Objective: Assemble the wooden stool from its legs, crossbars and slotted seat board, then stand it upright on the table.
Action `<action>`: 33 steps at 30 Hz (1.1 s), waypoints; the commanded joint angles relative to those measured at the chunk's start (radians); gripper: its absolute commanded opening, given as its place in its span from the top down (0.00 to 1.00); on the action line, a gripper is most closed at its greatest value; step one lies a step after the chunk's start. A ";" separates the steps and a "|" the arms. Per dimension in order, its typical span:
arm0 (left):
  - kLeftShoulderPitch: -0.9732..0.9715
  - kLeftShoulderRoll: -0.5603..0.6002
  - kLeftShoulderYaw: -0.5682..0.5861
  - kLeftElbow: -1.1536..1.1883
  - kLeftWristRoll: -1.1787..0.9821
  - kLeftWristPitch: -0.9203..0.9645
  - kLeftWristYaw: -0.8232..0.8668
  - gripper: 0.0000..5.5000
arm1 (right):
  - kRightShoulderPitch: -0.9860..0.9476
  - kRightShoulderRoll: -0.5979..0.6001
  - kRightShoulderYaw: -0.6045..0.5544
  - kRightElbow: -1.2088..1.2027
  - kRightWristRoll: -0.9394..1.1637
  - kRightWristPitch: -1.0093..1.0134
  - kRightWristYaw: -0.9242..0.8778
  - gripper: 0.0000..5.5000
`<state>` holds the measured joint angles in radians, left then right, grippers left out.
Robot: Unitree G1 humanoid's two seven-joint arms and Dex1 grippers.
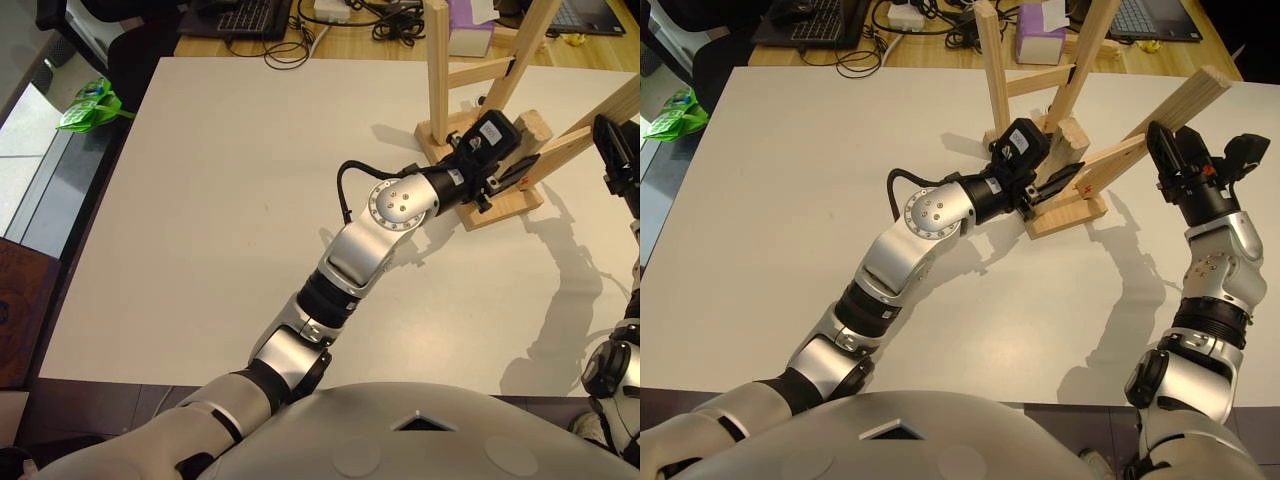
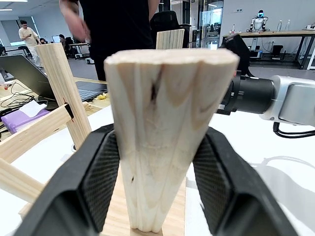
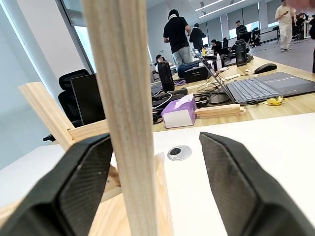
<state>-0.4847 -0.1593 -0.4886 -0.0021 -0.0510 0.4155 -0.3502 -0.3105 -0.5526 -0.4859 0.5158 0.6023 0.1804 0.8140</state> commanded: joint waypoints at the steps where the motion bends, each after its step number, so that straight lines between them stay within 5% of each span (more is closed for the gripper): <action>1: -0.017 -0.019 0.014 -0.024 0.011 -0.074 0.009 0.61 | -0.003 -0.006 -0.011 0.003 -0.001 0.001 -0.006 0.43; 5: 0.013 -0.008 -0.016 -0.020 -0.001 -0.059 -0.019 0.61 | -0.014 -0.009 -0.021 0.021 -0.017 -0.027 -0.029 0.43; 24: 0.030 -0.027 0.012 -0.021 -0.047 -0.016 0.003 0.04 | -0.037 -0.026 -0.047 0.033 -0.002 -0.045 -0.048 0.43; 33: 0.041 -0.012 -0.012 -0.055 -0.048 -0.042 -0.002 0.02 | -0.055 -0.081 -0.074 -0.040 0.064 0.051 0.024 0.43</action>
<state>-0.4695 -0.1522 -0.4926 -0.0383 -0.1044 0.3926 -0.3517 -0.3353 -0.6046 -0.5415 0.5035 0.6424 0.1996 0.8256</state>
